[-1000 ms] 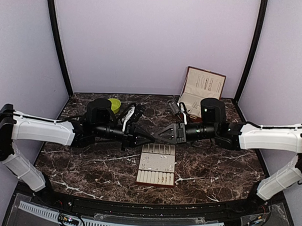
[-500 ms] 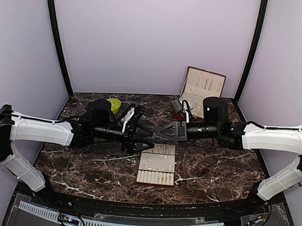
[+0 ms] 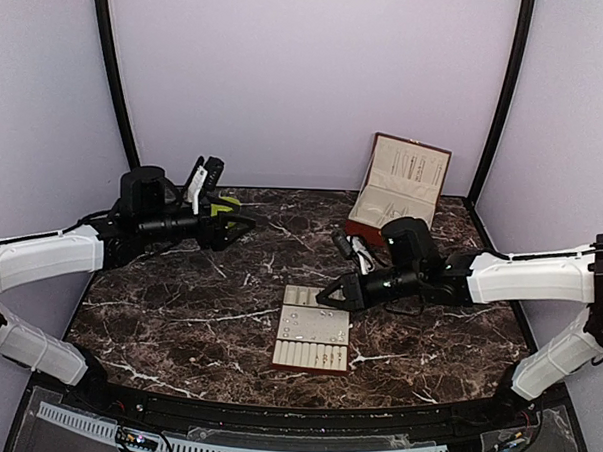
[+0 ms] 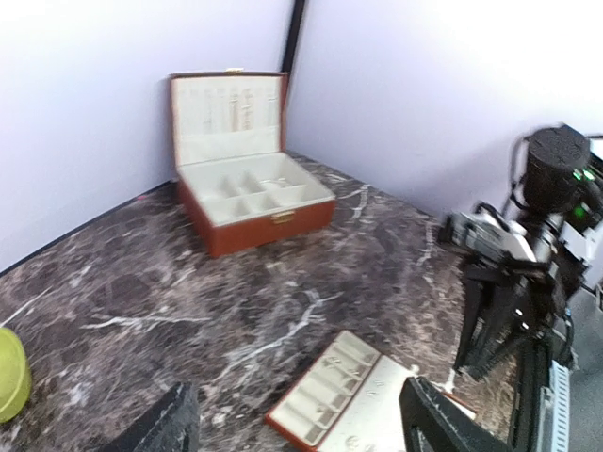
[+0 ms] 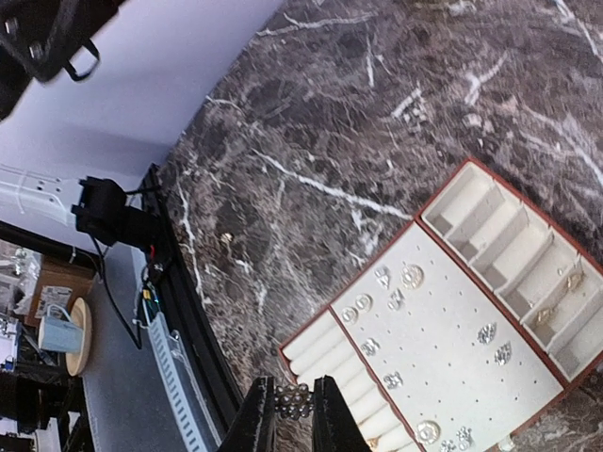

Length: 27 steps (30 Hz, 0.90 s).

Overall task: Organize the mixed jewelry
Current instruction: Insert the earring into the earring holder.

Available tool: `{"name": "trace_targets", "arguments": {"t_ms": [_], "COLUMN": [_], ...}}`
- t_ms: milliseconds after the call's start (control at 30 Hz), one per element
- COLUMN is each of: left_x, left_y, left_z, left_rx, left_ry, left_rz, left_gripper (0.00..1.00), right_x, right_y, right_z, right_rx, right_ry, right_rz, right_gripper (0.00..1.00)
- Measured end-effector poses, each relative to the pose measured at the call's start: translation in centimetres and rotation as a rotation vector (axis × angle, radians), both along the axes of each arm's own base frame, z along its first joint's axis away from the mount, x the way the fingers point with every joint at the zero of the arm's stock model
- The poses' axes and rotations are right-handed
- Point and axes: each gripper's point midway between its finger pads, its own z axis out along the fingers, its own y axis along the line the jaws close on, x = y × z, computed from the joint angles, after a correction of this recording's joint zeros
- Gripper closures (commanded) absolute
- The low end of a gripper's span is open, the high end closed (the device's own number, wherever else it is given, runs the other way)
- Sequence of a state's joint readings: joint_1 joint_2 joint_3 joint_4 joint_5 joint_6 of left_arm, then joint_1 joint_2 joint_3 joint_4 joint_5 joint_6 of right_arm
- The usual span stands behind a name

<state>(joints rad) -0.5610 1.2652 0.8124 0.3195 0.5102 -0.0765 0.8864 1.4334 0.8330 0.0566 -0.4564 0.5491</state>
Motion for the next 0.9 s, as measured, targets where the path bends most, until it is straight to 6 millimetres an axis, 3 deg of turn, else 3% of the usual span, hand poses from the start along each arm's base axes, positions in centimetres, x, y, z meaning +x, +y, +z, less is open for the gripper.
{"name": "trace_targets", "arguments": {"t_ms": [133, 233, 600, 900], "left_x": [3.7, 4.8, 5.0, 5.0], "left_y": [4.0, 5.8, 6.7, 6.7], "left_z": [-1.0, -1.6, -1.3, -1.4], "left_rx": [0.023, 0.036, 0.046, 0.05], "left_ry": [0.066, 0.096, 0.087, 0.092], "left_rz": [0.193, 0.274, 0.326, 0.33], "left_gripper": [0.24, 0.24, 0.24, 0.24], "right_x": [-0.4, -0.3, 0.0, 0.2], "right_y": [-0.1, -0.4, -0.9, -0.8], "right_z": [-3.5, -5.5, -10.4, -11.2], "right_rx": [-0.089, -0.142, -0.283, -0.331], "right_ry": [0.035, 0.057, 0.104, 0.106], "right_rz": [0.0, -0.014, -0.049, -0.056], "right_gripper": [0.87, 0.87, 0.87, 0.87]}}
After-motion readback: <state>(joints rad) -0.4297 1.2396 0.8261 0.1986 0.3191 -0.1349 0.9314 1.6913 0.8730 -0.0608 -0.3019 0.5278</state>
